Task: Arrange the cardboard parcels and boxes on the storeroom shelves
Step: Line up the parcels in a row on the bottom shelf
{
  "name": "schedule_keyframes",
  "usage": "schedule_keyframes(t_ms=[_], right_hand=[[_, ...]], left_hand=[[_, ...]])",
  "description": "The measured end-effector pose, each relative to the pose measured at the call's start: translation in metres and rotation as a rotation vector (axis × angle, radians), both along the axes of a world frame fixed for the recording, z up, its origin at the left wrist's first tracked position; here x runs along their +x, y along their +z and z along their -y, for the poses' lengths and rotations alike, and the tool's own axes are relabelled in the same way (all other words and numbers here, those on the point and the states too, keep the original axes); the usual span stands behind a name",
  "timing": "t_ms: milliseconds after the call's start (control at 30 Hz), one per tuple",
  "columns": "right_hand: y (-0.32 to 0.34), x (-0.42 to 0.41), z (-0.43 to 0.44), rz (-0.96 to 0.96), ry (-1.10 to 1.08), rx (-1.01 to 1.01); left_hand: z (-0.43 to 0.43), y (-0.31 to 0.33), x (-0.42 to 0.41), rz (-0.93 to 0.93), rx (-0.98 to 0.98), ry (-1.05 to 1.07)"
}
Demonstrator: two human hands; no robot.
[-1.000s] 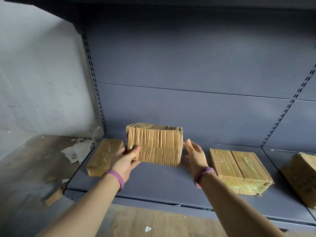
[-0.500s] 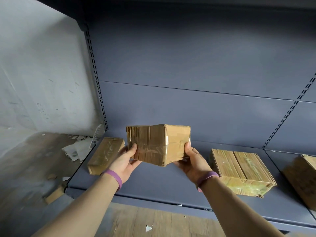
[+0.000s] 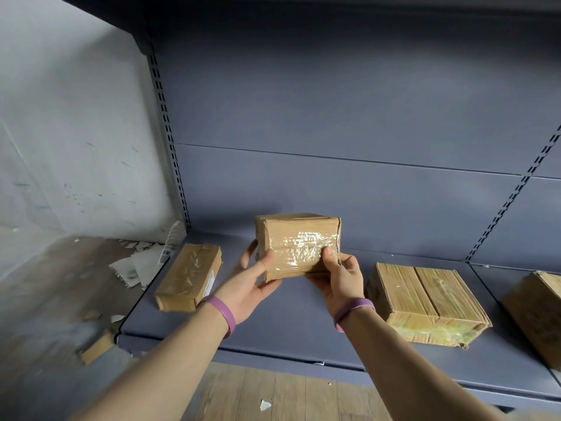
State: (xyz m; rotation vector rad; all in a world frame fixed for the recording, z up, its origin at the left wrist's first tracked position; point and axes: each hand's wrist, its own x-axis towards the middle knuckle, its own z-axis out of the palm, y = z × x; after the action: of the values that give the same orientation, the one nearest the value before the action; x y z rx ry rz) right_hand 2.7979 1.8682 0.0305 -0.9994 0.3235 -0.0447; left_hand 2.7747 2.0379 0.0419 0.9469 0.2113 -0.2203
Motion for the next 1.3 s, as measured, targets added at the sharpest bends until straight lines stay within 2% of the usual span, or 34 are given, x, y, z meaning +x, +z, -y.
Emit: schedule_keyframes(t_ms=[233,433,633,767,967,1167,1300], right_hand=[[-0.001,-0.006,-0.006,-0.002,0.132,-0.039],[0.0,-0.005,0.0,-0.062,0.193,-0.06],[-0.007,-0.005,0.011,-0.164,0.175,-0.084],[-0.013,-0.004,0.018,-0.191,0.171,-0.03],[-0.009,-0.007,0.021,-0.152,0.162,0.007],[-0.004,-0.005,0.014,-0.095,0.034,0.046],[-0.002,-0.006,0.009,-0.081,-0.051,0.058]], left_hand=[[-0.005,-0.009,0.002,0.006,0.0,0.112],[-0.021,-0.011,0.005,-0.064,-0.056,0.154],[-0.027,-0.005,0.001,-0.069,-0.1,0.158],[-0.028,-0.001,0.002,-0.041,-0.12,0.116],[-0.026,0.0,0.001,-0.075,-0.143,0.137],[-0.019,0.004,0.0,-0.092,-0.207,0.244],[-0.017,0.001,0.005,-0.079,-0.231,0.159]])
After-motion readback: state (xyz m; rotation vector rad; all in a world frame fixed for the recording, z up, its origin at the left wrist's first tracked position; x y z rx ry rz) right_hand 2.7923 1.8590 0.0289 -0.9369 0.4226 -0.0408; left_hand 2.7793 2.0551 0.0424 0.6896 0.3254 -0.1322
